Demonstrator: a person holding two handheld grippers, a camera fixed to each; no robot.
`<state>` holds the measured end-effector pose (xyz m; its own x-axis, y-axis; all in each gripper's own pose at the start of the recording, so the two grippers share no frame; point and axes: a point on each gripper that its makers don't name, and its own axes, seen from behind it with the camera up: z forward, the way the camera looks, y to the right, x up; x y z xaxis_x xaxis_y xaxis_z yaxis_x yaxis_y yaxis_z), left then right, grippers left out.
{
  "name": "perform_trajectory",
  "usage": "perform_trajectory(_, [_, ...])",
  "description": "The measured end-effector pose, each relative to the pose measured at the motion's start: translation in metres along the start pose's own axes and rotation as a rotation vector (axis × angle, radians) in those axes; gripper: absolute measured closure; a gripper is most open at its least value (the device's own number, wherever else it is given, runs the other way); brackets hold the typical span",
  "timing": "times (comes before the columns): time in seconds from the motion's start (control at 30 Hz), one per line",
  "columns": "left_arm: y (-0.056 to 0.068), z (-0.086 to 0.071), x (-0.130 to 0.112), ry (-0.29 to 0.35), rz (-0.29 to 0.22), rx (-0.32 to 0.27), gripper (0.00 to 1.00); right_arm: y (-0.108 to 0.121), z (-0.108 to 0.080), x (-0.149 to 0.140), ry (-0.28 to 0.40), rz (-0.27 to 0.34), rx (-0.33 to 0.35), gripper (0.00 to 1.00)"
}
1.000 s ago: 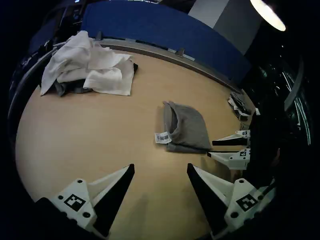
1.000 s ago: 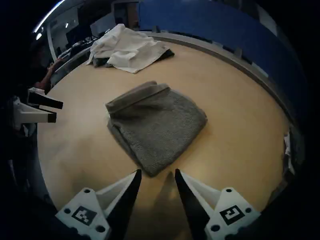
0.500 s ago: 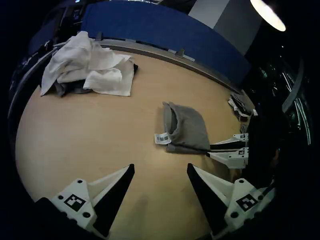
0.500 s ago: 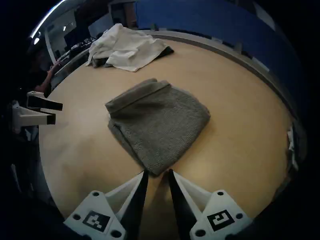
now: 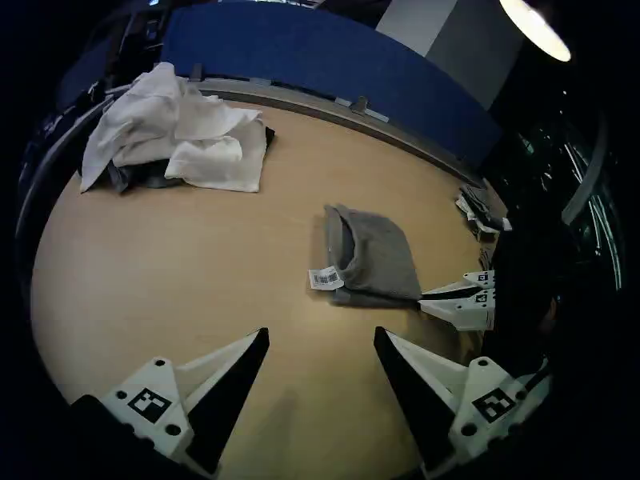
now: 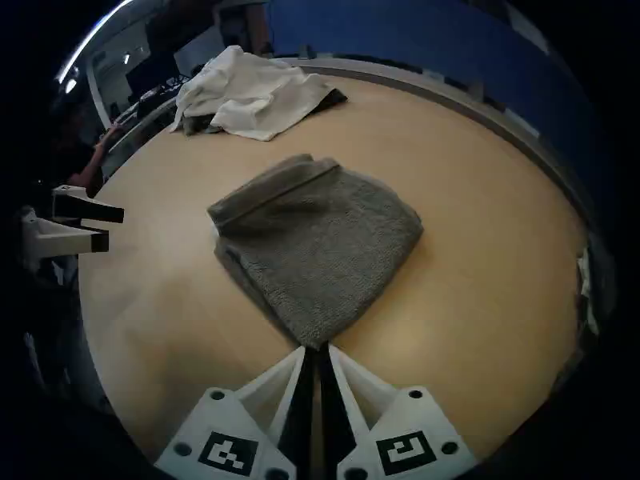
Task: Fold towel
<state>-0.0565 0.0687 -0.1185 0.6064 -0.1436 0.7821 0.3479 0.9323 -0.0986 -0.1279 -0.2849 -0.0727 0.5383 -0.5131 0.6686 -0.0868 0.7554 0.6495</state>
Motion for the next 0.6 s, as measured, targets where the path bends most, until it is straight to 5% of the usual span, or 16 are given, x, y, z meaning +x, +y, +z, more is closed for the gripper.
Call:
perform_trajectory(0.3, [0.004, -0.003, 0.001, -0.001, 0.007, 0.000, 0.02, 0.005, -0.009, 0.010, 0.038, -0.058, -0.024, 0.98])
perform_trajectory(0.6, [0.007, -0.002, 0.006, 0.007, 0.015, -0.002, 0.02, 0.016, -0.038, 0.043, 0.135, -0.110, -0.057, 0.98])
